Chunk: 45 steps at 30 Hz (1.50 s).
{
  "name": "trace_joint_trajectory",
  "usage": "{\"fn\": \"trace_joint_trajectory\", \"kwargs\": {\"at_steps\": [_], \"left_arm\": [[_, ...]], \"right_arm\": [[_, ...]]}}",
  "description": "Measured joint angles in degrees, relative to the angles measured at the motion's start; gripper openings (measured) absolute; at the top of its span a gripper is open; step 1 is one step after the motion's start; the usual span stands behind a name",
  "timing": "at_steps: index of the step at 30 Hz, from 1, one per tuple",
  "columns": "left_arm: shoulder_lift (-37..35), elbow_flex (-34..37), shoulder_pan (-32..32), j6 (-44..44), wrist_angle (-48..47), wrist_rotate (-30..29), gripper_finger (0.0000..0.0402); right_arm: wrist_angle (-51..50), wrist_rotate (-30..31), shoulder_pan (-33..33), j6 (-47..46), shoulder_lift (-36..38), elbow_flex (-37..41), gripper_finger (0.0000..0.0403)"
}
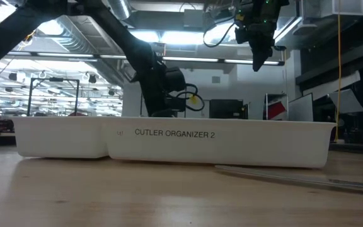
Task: Sort silverware
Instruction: Put the fork into the organizer tray
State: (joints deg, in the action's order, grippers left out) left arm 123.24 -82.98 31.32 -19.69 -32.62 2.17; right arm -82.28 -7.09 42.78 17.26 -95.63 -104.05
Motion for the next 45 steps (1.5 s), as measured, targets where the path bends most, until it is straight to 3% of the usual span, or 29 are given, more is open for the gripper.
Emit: {"fn": "trace_joint_trajectory", "kwargs": {"at_steps": [10,27,32,41,45], "left_arm": [[-0.23,0.13,1.55,-1.75,0.16,0.44,0.0011],[-9.95,0.44,1.81,-1.70,-1.78,1.79,0.0007],[-13.39,0.26,0.60,3.18,-1.15,2.43,0.0007],[-17.25,0.21,-6.76,11.44,-0.96,15.51,0.0005],[-17.93,0.26,-11.96,12.41,-0.88,19.40,0.0011]], "right_arm": [[-0.08,0.00,0.00,0.00,0.00,0.00,0.0081],[-7.71,-0.44,0.00,-9.67,1.25,0.00,0.0081],[-7.69,-0.37,0.00,-12.00,3.54,0.00,0.0081],[-7.65,2.55,-0.07,-22.49,5.42,0.00,0.0081],[-4.80,5.10,-0.04,-25.50,5.99,3.58,0.0081]]}}
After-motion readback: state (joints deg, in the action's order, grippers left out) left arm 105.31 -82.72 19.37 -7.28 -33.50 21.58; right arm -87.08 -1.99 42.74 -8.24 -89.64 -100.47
